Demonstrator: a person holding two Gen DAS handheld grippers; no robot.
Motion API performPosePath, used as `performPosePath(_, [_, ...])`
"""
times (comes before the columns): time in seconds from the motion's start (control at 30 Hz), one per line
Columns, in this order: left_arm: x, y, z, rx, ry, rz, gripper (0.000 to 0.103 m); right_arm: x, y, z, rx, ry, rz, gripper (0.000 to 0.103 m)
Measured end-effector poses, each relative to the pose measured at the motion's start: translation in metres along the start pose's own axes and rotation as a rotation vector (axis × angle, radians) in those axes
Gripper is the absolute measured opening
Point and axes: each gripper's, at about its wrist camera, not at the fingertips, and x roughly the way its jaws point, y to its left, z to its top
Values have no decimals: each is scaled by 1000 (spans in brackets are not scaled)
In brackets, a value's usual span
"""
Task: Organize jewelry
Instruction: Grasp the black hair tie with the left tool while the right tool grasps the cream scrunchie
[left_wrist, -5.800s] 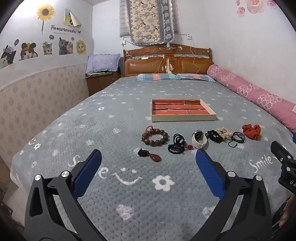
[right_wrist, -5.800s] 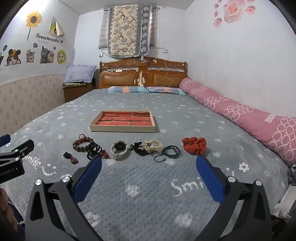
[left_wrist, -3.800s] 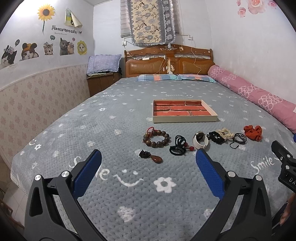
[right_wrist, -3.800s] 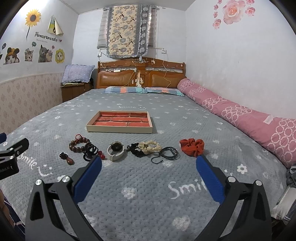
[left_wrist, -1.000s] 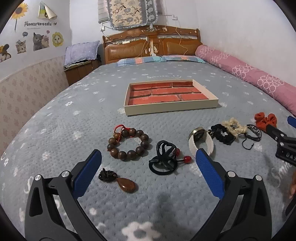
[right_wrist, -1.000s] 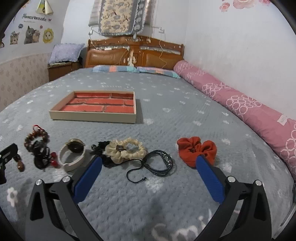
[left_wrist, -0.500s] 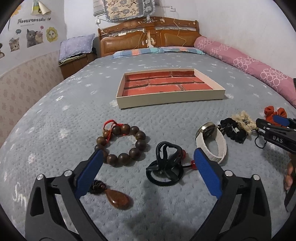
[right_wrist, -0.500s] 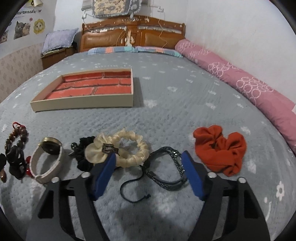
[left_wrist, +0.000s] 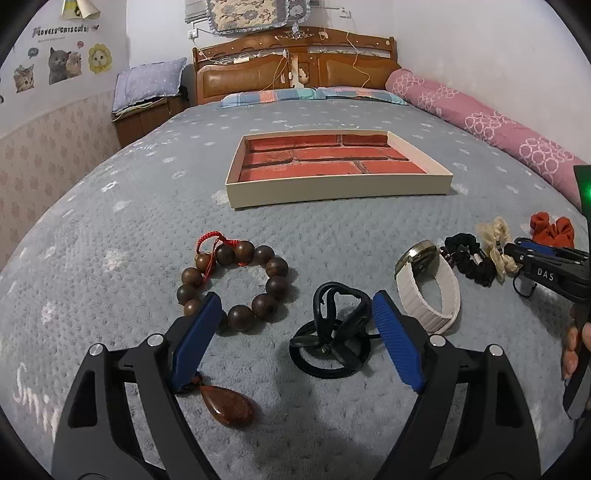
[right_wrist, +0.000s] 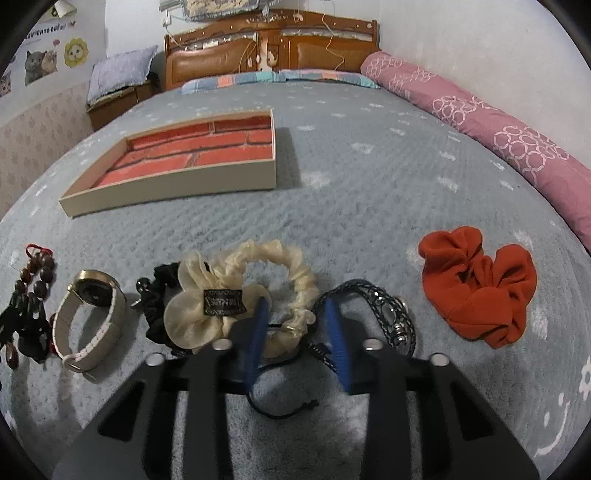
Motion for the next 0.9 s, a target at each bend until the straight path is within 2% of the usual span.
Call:
performPosePath(0.07, [-1,1,0,-4,-12,0,82,-2,1,-2,-2,-12,5,26])
performPosePath(0.1, [-2,0,-1,-2,-15,3,81,-2,2,-2,-6,-13,9,22])
performPosePath(0.23, [-3,-4,-2,13,-19,6,72,-6,3,-3,-17,-31,7,18])
performPosePath(0.37, [-4,-7,-2,24,-21,-1,67,-6,1,-4,-13,-36,21,13])
performPosePath(0.53, [-1,-9,-3,34,-8,-23,63,-4,2,-4,-18,-26,37,13])
performPosePath(0.6, [2,-11,-4,39,12,-22,57,0,3,-3,-22,-4,35,13])
performPosePath(0.77, [2,-7,-5,25,8,-37,53,3,1,-2,-13,8,34,13])
performPosePath(0.9, [2,-6,-5,15,7,-56,43,5,1,-2,-16,16,40,13])
